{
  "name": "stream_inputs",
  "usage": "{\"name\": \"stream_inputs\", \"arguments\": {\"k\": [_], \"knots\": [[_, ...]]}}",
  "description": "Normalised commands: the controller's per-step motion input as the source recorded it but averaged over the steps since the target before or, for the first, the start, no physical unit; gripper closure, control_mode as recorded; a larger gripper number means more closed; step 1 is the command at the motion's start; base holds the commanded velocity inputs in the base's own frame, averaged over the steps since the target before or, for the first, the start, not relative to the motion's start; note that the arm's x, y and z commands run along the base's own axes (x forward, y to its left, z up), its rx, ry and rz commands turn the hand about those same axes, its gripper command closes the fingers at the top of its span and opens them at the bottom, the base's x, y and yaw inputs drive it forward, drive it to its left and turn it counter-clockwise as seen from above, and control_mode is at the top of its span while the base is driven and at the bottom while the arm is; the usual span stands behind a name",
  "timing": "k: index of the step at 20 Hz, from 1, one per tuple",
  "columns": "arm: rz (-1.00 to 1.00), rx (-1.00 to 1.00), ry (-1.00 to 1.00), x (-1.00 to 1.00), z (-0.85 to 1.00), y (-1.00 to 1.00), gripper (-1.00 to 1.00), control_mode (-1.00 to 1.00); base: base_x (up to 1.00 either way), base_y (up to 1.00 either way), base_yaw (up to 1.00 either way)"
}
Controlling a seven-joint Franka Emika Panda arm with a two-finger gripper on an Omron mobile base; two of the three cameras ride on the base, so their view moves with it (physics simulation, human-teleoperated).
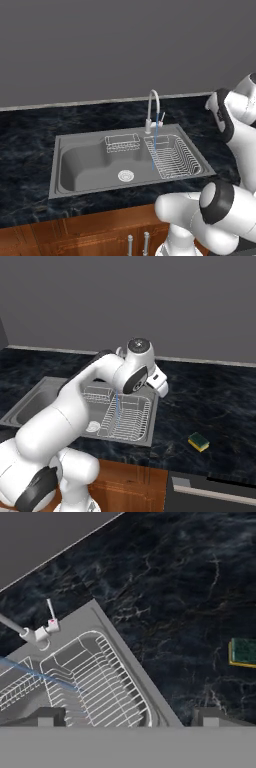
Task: Soak the sponge with water for a few seconds and then drop it inside the sink.
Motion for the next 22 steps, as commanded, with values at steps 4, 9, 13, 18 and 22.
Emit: {"name": "stream_inputs", "arguments": {"k": [4, 9, 13, 18, 22], "knots": [[0.0, 0.0, 0.2, -0.36, 0.0, 0.0, -1.0, -1.0, 0.0, 0.0, 0.0], [0.03, 0.0, 0.18, -0.28, -0.19, -0.01, -1.0, -1.0, 0.0, 0.0, 0.0], [0.05, 0.0, 0.16, -0.2, -0.4, -0.01, -1.0, -1.0, 0.0, 0.0, 0.0], [0.07, 0.0, 0.07, -0.12, -0.41, -0.06, -1.0, -1.0, 0.0, 0.0, 0.0], [0.05, 0.0, 0.01, -0.13, -0.34, -0.06, -1.0, -1.0, 0.0, 0.0, 0.0]]}}
